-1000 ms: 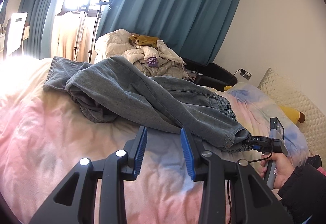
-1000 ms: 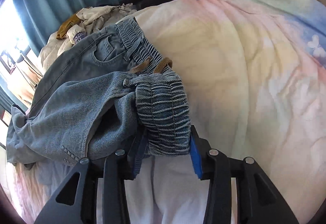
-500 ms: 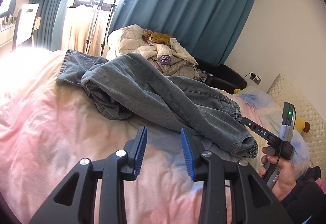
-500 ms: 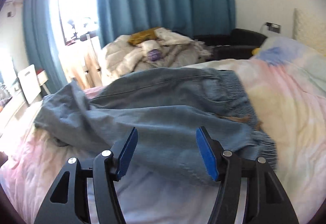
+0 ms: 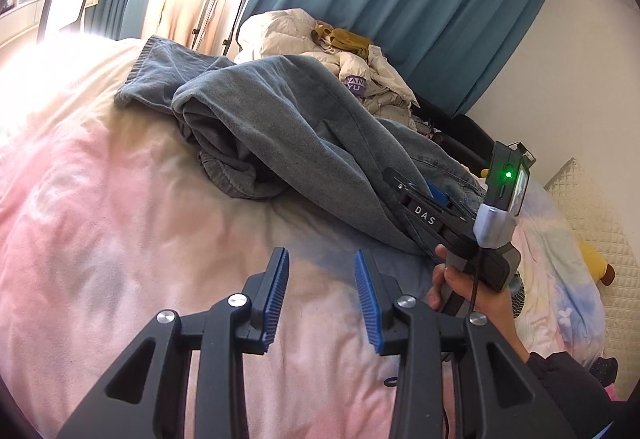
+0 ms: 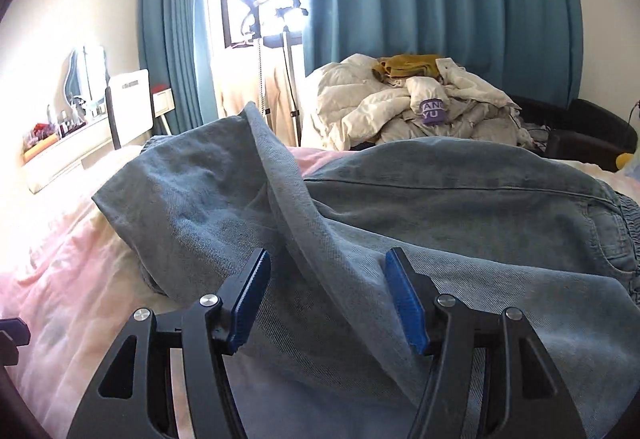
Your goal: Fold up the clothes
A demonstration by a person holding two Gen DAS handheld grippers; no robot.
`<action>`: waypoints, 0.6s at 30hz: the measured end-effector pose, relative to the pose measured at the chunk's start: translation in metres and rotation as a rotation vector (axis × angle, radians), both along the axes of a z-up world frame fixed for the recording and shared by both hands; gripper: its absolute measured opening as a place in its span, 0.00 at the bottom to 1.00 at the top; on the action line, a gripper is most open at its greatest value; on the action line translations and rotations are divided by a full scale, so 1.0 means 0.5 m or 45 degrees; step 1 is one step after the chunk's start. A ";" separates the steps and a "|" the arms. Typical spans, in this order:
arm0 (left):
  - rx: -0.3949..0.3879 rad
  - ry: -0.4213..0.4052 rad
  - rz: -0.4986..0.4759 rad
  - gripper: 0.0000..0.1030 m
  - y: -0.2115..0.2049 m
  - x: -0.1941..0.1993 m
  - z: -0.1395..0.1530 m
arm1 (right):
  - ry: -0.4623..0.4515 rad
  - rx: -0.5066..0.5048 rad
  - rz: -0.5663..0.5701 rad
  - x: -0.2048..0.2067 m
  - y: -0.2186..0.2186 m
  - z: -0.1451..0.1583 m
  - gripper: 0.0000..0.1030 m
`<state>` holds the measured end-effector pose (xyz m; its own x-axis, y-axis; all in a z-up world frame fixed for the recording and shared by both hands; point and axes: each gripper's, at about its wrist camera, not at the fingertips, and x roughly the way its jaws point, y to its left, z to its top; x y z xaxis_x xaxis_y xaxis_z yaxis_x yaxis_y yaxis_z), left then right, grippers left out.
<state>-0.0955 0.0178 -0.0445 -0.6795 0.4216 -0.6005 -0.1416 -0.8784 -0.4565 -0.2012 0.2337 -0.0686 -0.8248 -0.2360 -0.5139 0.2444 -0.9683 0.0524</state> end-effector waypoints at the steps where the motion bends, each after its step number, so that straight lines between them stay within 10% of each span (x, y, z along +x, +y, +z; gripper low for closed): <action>1: -0.003 0.004 -0.014 0.34 0.002 -0.007 -0.005 | 0.014 0.011 0.008 -0.006 -0.007 -0.004 0.59; 3: -0.043 0.028 -0.043 0.34 0.012 -0.018 -0.014 | 0.038 0.035 0.022 -0.023 -0.023 -0.010 0.54; 7: -0.080 0.015 -0.038 0.34 0.015 -0.040 -0.035 | 0.032 0.037 -0.002 -0.058 -0.043 -0.012 0.12; 18: 0.172 -0.104 0.086 0.34 -0.072 -0.037 -0.033 | 0.082 0.174 0.163 0.126 -0.061 0.062 0.02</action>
